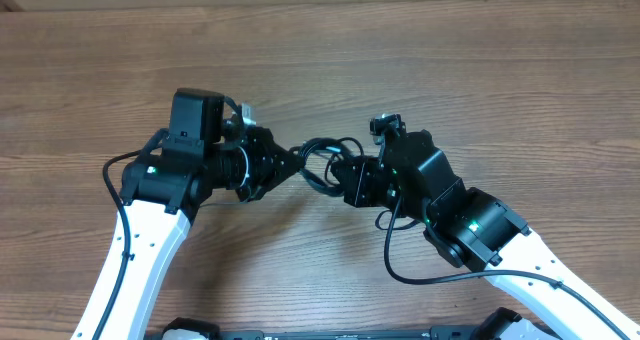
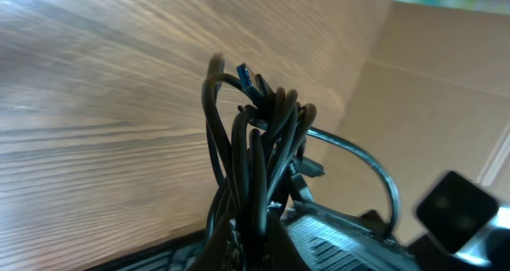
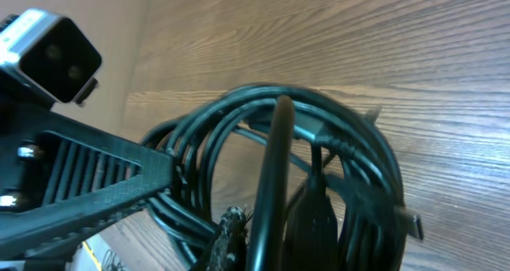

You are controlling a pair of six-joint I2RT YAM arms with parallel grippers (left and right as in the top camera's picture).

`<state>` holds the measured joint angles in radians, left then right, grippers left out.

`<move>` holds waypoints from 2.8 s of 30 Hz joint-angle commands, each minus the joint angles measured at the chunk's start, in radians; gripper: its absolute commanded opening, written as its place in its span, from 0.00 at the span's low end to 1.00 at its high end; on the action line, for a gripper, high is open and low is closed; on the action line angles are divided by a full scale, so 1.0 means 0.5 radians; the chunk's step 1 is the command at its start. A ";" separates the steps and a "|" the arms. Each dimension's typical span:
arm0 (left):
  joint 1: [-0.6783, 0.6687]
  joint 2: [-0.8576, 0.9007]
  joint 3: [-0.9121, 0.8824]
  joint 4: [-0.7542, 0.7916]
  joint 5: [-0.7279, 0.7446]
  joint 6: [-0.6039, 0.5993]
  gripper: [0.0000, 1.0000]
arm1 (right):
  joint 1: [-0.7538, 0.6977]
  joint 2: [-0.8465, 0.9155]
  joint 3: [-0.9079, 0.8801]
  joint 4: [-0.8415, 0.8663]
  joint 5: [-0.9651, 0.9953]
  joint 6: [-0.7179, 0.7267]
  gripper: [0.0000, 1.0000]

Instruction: Untangle cables

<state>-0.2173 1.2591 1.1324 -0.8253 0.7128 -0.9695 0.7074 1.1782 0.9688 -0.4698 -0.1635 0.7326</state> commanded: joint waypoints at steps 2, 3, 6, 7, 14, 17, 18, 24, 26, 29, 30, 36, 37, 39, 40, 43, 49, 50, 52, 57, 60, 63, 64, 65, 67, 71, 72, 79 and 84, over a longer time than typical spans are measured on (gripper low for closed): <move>-0.051 -0.008 0.005 0.066 0.185 -0.127 0.04 | 0.005 0.008 0.051 -0.001 0.065 -0.017 0.04; -0.068 -0.008 0.005 0.081 0.184 -0.105 0.04 | 0.005 0.010 0.051 -0.001 0.065 -0.018 0.04; -0.126 -0.008 0.005 0.185 0.188 0.028 0.04 | 0.005 0.031 0.051 -0.007 0.056 -0.018 0.04; -0.155 -0.008 0.005 0.226 0.195 0.071 0.04 | 0.006 0.044 0.051 -0.013 0.049 -0.018 0.04; -0.298 -0.008 0.005 0.677 0.404 0.189 0.04 | 0.007 0.249 0.051 -0.115 0.071 -0.017 0.05; -0.276 -0.008 0.005 0.636 0.410 0.188 0.04 | 0.005 0.259 0.053 -0.108 0.063 -0.016 0.27; -0.267 -0.008 0.005 0.608 0.407 0.188 0.04 | 0.005 0.249 0.058 -0.098 0.062 -0.017 0.35; -0.226 -0.008 0.005 0.533 0.301 0.188 0.04 | 0.005 0.099 0.144 -0.153 -0.004 -0.017 0.78; -0.196 -0.008 0.005 0.488 0.201 0.178 0.04 | 0.005 0.005 0.172 -0.254 -0.004 -0.017 0.98; -0.134 -0.008 0.005 0.474 0.142 0.124 0.04 | 0.005 -0.147 0.185 -0.417 -0.005 -0.017 1.00; -0.111 -0.008 0.005 0.475 0.137 0.095 0.04 | 0.006 -0.206 0.185 -0.472 -0.005 -0.017 1.00; 0.010 -0.008 0.005 0.406 0.056 -0.281 0.04 | 0.006 -0.508 0.185 -0.755 -0.006 -0.001 1.00; 0.025 -0.008 0.005 0.353 -0.021 -0.391 0.04 | 0.011 -0.559 0.185 -0.806 -0.027 -0.002 1.00; 0.043 -0.008 0.005 0.234 -0.153 -0.627 0.04 | 0.012 -0.623 0.185 -0.880 -0.050 -0.003 1.00; 0.054 -0.008 0.005 0.111 -0.259 -0.962 0.09 | 0.012 -0.660 0.184 -0.967 -0.048 -0.005 1.00; 0.056 -0.008 0.005 0.008 -0.256 -1.494 0.10 | 0.018 -0.654 0.176 -1.083 -0.048 -0.005 1.00; 0.057 -0.008 0.005 -0.011 -0.245 -1.856 0.04 | 0.208 -0.517 0.108 -1.051 0.038 -0.009 1.00; 0.058 -0.008 0.005 -0.018 -0.249 -1.919 0.04 | 0.249 -0.485 0.101 -1.023 0.082 -0.009 1.00; 0.058 -0.008 0.005 -0.018 -0.282 -1.988 0.04 | 0.369 -0.375 0.085 -0.933 0.195 -0.002 1.00; 0.058 -0.008 0.005 -0.086 -0.309 -1.997 0.04 | 0.555 -0.055 0.079 -0.714 0.342 0.200 1.00; 0.058 -0.008 0.005 -0.195 -0.322 -1.997 0.04 | 0.591 0.117 0.079 -0.636 0.363 0.389 1.00; 0.058 -0.008 0.005 -0.376 -0.487 -1.996 0.04 | 0.594 0.237 0.079 -0.626 0.364 0.541 1.00; 0.058 -0.008 0.005 -0.429 -0.513 -1.996 0.04 | 0.594 0.240 0.079 -0.627 0.365 0.539 1.00; 0.058 -0.008 0.005 -0.459 -0.513 -1.995 0.04 | 0.594 0.240 0.079 -0.629 0.369 0.532 1.00; 0.058 -0.008 0.005 -0.496 -0.503 -1.996 0.04 | 0.594 0.236 0.079 -0.624 0.371 0.459 1.00; 0.058 -0.008 0.005 -0.478 -0.426 -2.030 0.04 | 0.605 0.239 0.074 -0.594 0.389 0.186 1.00; 0.058 -0.008 0.005 -0.472 -0.414 -2.059 0.04 | 0.607 0.239 0.072 -0.578 0.393 0.186 1.00; 0.058 -0.008 0.005 -0.462 -0.418 -2.229 0.04 | 0.658 0.310 0.050 -0.498 0.326 0.777 0.81; 0.058 -0.008 0.005 -0.356 -0.444 -2.229 0.04 | 0.770 0.448 -0.036 -0.182 0.336 0.937 0.77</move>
<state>-0.1944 1.2633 1.1187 -1.0241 0.4854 -2.0491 1.0595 1.3567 0.9821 -0.6064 0.0040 1.1034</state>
